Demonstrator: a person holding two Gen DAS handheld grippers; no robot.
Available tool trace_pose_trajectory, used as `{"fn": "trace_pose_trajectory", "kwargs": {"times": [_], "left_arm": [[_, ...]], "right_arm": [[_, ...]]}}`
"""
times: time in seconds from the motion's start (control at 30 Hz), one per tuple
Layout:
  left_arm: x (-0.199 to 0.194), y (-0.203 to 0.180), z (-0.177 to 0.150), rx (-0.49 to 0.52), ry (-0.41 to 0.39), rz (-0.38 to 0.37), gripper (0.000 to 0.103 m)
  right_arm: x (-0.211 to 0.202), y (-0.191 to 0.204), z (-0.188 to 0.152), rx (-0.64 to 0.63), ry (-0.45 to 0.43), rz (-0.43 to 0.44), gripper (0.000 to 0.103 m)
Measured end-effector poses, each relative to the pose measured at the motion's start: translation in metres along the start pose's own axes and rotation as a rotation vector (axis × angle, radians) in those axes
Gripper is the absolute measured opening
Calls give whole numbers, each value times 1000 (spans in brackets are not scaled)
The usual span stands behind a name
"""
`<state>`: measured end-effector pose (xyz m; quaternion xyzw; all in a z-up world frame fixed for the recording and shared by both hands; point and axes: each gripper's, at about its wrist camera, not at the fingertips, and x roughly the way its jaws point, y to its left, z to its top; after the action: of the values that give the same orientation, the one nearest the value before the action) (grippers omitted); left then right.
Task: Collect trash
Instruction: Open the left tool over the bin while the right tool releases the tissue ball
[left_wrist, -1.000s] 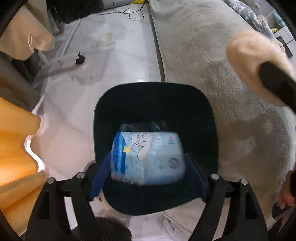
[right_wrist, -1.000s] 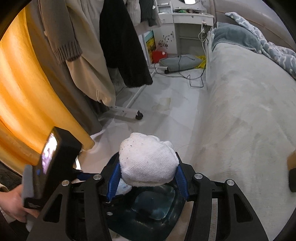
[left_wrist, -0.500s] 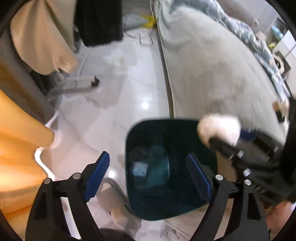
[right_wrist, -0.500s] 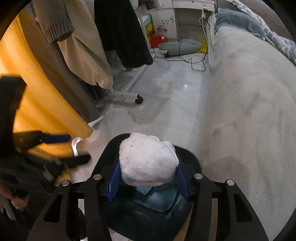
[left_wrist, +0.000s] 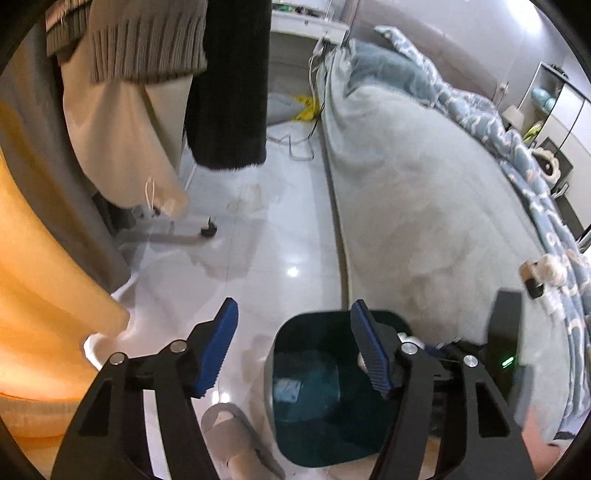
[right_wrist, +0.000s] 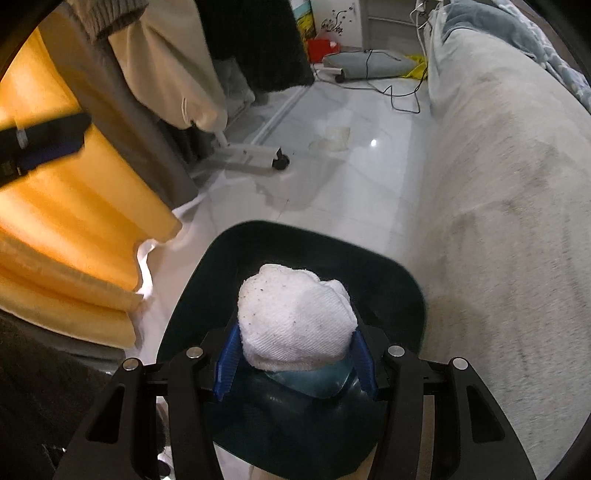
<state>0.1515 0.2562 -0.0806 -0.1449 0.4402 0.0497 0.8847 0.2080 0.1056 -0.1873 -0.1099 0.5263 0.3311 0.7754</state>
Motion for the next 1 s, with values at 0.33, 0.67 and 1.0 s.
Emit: {"fn": "trace_pose_trajectory", "kwargs": {"times": [0.33, 0.67, 1.0], "left_arm": [[-36, -12, 19, 8, -164, -51, 62], [-60, -29, 33, -21, -264, -83, 62], [-68, -87, 39, 100, -354, -56, 70]], "right_arm": [[28, 15, -17, -47, 122, -11, 55], [10, 27, -21, -61, 121, 52, 83], [-49, 15, -17, -77, -10, 79, 86]]}}
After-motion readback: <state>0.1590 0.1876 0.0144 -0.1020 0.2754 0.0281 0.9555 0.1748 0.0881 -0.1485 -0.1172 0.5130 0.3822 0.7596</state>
